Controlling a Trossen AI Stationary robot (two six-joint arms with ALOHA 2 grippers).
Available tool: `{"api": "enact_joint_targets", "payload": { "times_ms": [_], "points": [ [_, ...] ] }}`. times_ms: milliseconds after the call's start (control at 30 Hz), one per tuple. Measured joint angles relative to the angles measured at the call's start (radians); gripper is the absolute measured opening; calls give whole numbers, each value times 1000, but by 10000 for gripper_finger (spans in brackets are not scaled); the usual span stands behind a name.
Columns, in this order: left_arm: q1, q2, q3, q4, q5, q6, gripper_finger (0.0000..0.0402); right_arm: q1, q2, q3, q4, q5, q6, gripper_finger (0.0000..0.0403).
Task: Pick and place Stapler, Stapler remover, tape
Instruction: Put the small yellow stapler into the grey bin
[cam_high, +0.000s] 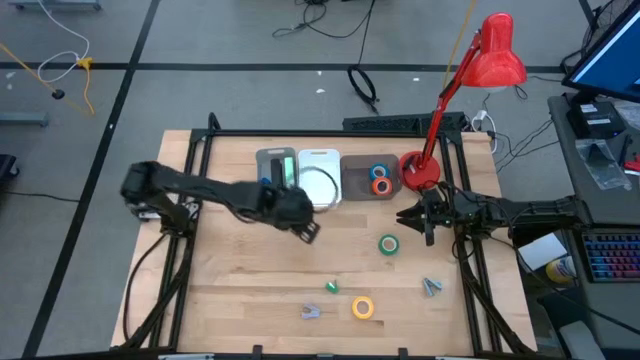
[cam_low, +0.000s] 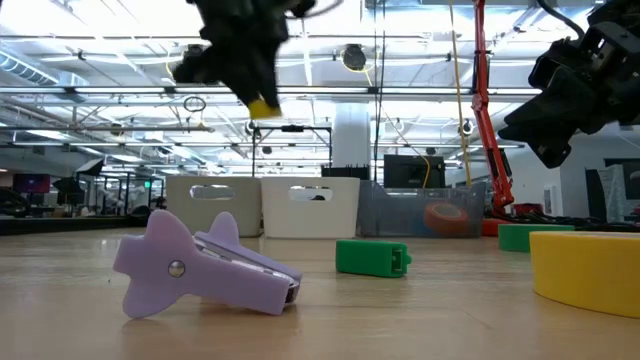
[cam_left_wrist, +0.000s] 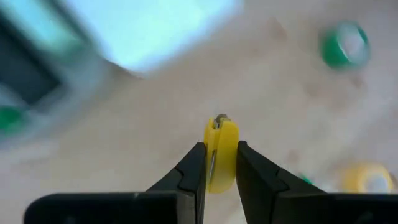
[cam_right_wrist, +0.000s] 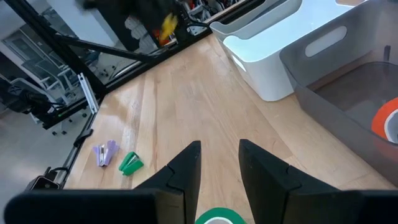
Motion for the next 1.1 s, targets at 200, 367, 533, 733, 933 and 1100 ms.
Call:
{"api": "enact_joint_targets", "payload": {
  "times_ms": [200,367,533,733,933,1100],
  "points": [
    [92,-142,0,-204,-147,-49,71,0,0,0,0,0,-2,100],
    [201,-166,0,-297,-190,-27,72,0,0,0,0,0,-2,100],
    [328,-136,-4,-310,-194,68,72,0,0,0,0,0,-2,100],
    [461,-74,-4,-305,-169,178,72,0,0,0,0,0,-2,100],
    [553,-2,-4,-302,-145,191,72,0,0,0,0,0,-2,100],
    [602,46,-4,-300,-121,159,72,0,0,0,0,0,-2,100]
  ]
}}
